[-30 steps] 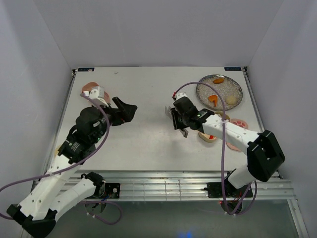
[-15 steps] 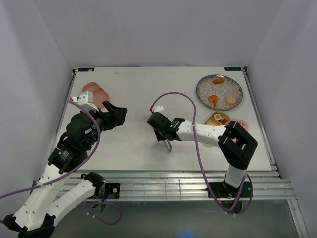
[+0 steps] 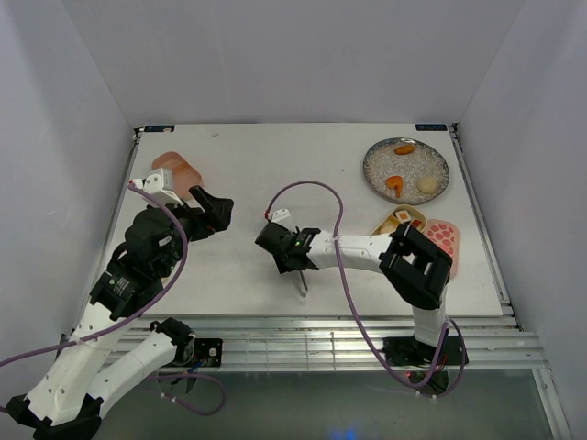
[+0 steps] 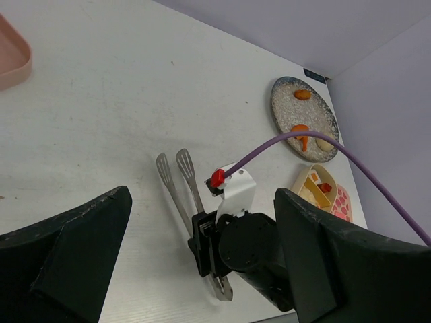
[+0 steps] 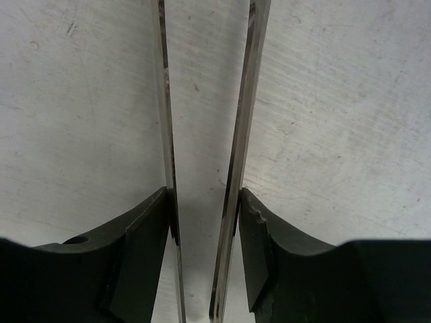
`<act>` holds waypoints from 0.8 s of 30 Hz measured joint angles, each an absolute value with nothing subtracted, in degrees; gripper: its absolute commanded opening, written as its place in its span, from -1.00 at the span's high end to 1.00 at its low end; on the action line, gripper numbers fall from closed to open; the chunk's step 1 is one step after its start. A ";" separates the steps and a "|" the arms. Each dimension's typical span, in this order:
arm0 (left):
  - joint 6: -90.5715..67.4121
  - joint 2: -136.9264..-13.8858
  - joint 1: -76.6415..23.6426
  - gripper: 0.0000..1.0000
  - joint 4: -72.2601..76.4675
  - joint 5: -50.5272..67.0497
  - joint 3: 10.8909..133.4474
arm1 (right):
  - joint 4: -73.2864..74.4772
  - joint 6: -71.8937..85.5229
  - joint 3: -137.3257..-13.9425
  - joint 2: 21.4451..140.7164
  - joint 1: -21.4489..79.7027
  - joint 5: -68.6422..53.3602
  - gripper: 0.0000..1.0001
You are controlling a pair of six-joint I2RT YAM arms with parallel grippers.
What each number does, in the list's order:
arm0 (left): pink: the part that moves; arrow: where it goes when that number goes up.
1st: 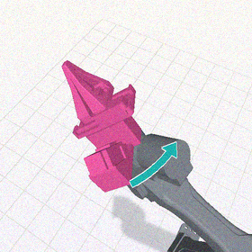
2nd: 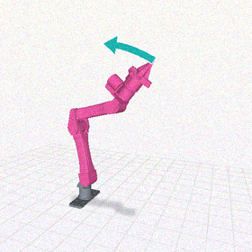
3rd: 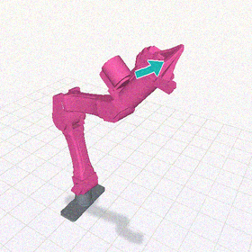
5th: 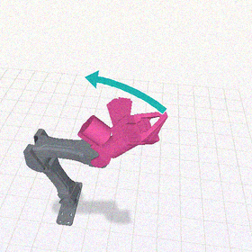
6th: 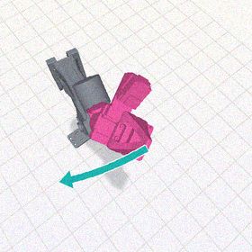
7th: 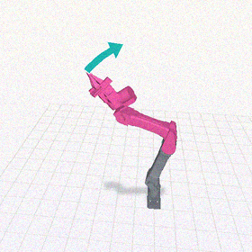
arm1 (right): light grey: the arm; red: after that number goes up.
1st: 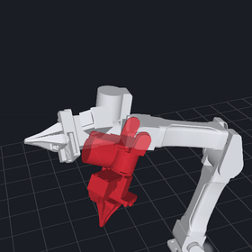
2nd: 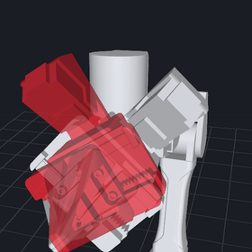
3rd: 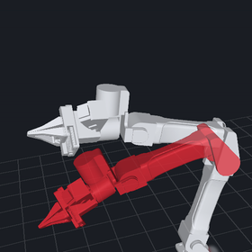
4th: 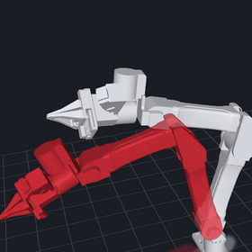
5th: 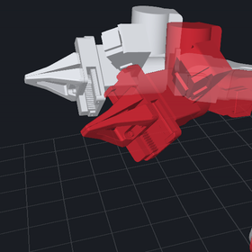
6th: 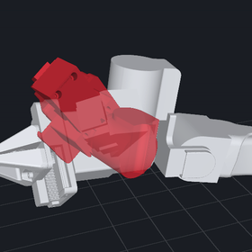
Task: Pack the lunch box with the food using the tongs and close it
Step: Place the clamp at the center of the board.
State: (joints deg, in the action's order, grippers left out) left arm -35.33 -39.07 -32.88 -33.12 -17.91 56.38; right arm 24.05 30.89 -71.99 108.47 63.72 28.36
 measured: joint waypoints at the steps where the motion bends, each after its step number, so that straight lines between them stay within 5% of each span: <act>1: -35.33 -39.11 -32.88 -0.96 -33.17 -18.04 56.38 | 24.08 31.22 -72.25 108.75 63.94 28.36 -0.01; 24: -34.96 -39.62 -32.88 -0.96 -33.47 -18.46 56.38 | 24.03 32.84 -72.97 109.47 65.45 28.12 -0.35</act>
State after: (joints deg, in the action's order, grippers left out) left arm -34.96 -39.62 -32.88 -33.47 -18.46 56.38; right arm 24.03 32.84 -72.97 109.47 65.45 28.12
